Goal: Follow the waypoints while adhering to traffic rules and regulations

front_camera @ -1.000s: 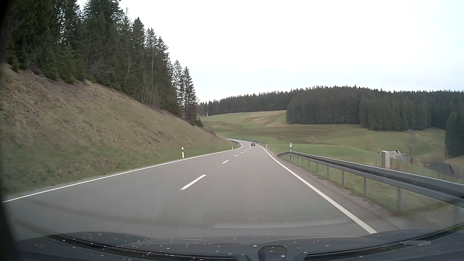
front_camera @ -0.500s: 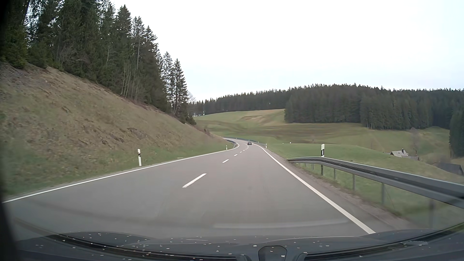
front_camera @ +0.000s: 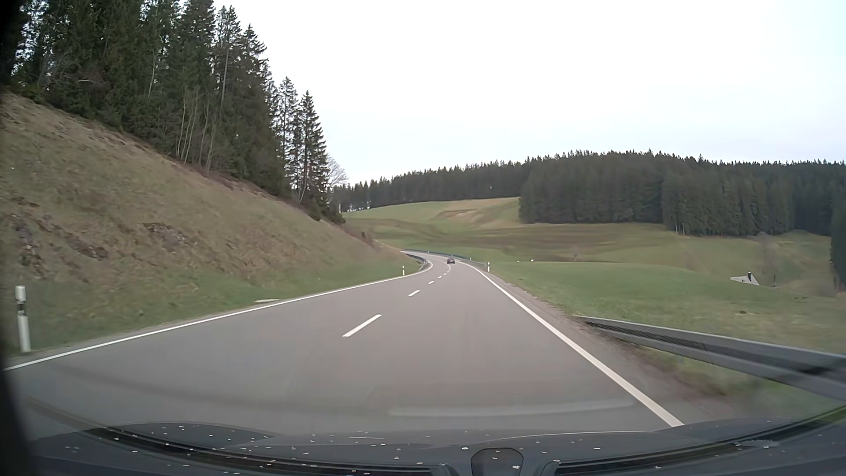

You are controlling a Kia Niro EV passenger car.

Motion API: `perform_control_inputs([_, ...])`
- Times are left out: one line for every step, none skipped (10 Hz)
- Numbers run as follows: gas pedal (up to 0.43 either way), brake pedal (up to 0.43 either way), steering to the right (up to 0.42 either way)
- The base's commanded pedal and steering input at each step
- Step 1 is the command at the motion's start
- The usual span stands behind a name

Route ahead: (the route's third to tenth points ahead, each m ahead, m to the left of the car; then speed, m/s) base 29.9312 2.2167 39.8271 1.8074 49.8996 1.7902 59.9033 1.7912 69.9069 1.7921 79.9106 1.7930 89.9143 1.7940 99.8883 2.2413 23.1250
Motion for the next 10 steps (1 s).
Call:
perform_control_inputs([0.138, 0.000, 0.001])
perform_control_inputs([0.138, 0.000, 0.001])
perform_control_inputs([0.130, 0.000, 0.001])
perform_control_inputs([0.130, 0.000, 0.001])
perform_control_inputs([0.110, 0.000, 0.002])
perform_control_inputs([0.110, 0.000, 0.002])
perform_control_inputs([0.098, 0.000, 0.003])
perform_control_inputs([0.079, 0.000, 0.002])
perform_control_inputs([0.059, 0.000, 0.002])
perform_control_inputs([0.047, 0.000, 0.002])
